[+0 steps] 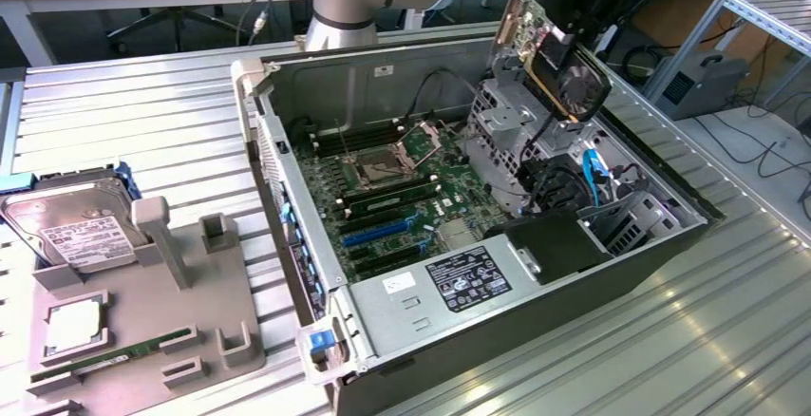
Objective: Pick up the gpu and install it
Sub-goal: 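Pick up the gpu and move the gpu toward the slot, then insert the gpu into the slot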
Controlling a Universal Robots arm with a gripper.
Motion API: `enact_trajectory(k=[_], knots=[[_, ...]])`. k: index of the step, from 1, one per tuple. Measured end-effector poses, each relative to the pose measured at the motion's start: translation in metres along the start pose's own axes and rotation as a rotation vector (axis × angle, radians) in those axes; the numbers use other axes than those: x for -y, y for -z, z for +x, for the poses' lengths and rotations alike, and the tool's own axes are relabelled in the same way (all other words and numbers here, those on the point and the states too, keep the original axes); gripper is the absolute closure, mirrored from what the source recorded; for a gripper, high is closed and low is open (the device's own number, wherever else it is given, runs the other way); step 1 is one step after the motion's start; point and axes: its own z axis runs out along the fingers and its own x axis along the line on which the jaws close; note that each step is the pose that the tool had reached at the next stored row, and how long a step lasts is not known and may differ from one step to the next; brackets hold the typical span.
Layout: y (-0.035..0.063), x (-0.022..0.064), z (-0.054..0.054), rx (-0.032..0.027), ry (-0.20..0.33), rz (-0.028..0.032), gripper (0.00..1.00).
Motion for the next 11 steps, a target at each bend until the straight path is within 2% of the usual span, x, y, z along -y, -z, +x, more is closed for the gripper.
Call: enact_trajectory(k=[11], knots=[[0.0000, 0.0000, -0.0016, 0.0000, 0.000, 0.0000, 0.73]])
